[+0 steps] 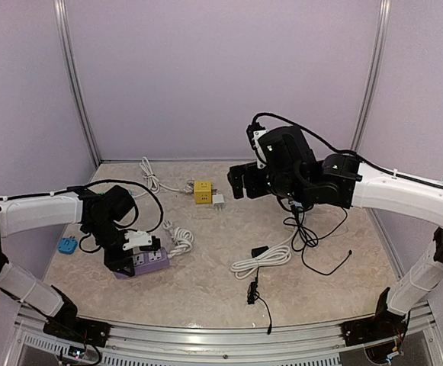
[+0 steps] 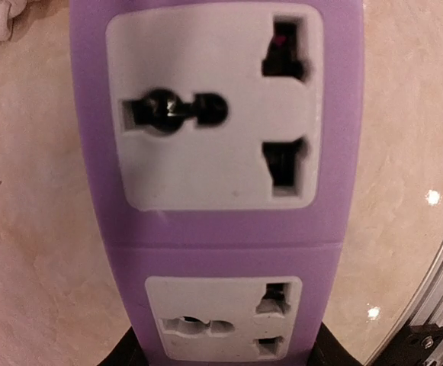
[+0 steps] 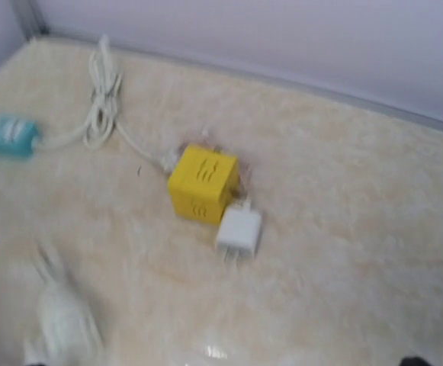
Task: Insert the plug
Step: Move the socket to the center of the board, then pick up the plug from the center of the board.
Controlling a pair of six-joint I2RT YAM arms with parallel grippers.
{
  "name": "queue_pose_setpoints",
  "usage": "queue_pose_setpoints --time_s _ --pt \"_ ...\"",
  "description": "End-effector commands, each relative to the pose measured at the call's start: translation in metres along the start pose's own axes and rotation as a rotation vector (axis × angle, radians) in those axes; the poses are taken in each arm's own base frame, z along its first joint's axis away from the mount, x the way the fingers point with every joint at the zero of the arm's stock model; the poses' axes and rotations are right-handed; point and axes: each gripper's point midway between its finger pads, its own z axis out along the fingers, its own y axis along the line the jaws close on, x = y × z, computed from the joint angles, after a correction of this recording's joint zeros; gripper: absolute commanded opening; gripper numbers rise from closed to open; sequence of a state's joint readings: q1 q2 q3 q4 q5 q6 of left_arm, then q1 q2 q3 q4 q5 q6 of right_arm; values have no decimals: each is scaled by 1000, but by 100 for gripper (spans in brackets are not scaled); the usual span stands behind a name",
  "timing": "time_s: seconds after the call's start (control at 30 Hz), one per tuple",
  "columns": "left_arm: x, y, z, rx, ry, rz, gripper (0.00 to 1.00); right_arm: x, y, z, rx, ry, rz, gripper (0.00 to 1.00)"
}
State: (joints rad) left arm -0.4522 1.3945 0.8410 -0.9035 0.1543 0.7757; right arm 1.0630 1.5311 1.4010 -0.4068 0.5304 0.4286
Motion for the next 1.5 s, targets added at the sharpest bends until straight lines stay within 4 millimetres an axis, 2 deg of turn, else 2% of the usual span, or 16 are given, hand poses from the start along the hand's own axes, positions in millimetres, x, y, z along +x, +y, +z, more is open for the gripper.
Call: queue_pose_setpoints --time_s 0.0,0.1,0.23,0.27,0.33,0.4,0.43,0.53,0.67,0.73,0.8,0.93,1.07,1.17,1.3,1.47 --pt "-49 -9 7 3 -50 195 0 -34 -23 26 -65 -55 171 100" --pt "-80 -14 24 32 -44 259 0 -38 -38 42 -13 -51 199 98" --pt "-101 -28 45 69 5 368 0 -40 -32 55 -3 -19 154 95" --pt "-100 -28 53 72 35 384 11 -38 -32 57 4 -4 147 95" --pt "-99 -28 58 92 64 381 60 -34 -33 62 23 26 129 95" --pt "-100 -23 49 125 65 331 93 -26 -34 64 37 58 110 96" --pt "-104 -18 39 141 53 292 98 -23 -35 64 42 68 107 96" --pt "-139 10 -14 146 -88 170 99 -13 -36 66 41 85 102 97" --pt "-200 62 -93 24 -416 172 99 -5 -29 68 -2 97 102 97" --pt "-219 83 -114 -24 -545 262 99 0 -25 69 -21 117 99 97" --pt "-240 118 -123 -103 -562 242 99 5 -26 69 -18 139 97 97" --pt "-273 177 -79 -138 -489 228 99 13 -30 60 -5 171 113 98" --pt "-291 211 -59 -254 -409 297 99 21 -37 49 26 177 132 100" --pt "-285 207 -22 -229 -328 359 99 32 -45 43 60 190 138 100" --pt "-281 197 10 -244 -189 460 99 46 -52 38 79 208 154 100" --pt "-290 211 21 -272 -221 405 99 51 -41 36 31 220 161 99"
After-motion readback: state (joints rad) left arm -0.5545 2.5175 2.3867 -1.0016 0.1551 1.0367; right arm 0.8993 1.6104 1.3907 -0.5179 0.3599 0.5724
